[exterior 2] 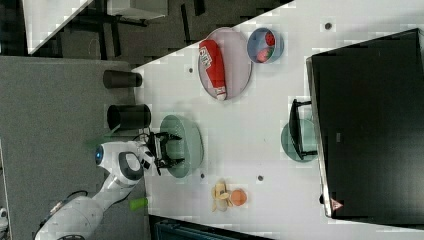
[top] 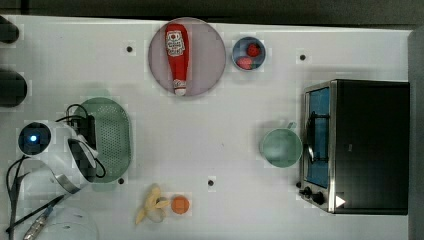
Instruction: Drag strainer right to left.
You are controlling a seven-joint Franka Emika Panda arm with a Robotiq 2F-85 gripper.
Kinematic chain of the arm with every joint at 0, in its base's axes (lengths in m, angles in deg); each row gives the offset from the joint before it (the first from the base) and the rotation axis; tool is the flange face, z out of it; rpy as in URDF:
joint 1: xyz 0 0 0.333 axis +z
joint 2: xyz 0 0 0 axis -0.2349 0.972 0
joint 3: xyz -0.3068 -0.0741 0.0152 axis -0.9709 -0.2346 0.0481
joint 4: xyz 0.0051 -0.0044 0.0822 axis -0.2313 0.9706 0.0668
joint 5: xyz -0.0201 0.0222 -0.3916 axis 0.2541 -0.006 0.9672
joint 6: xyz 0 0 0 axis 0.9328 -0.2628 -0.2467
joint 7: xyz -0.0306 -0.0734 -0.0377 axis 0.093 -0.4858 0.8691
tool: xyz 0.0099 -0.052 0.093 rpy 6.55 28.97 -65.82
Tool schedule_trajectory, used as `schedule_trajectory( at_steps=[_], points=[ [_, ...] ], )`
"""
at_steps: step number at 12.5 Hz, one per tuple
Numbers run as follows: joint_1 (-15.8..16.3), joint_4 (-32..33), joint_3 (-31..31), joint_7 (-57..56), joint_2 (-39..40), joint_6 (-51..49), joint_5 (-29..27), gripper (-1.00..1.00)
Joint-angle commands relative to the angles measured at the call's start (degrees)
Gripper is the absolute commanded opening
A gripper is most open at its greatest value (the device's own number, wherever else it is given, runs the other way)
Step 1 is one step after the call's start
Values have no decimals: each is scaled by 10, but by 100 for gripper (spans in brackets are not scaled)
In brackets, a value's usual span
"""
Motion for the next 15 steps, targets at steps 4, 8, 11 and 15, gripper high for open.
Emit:
schedule_trajectory(
  at_steps=[4,8,11,15],
  points=[
    [14,-24,0,42,9,3,-6,100],
    [17,-36,0,77,13,7,-6,100],
    [16,-37,-10,38,-8,-22,7,100],
    [15,-33,-56,-145,-116,-149,10,100]
  ],
)
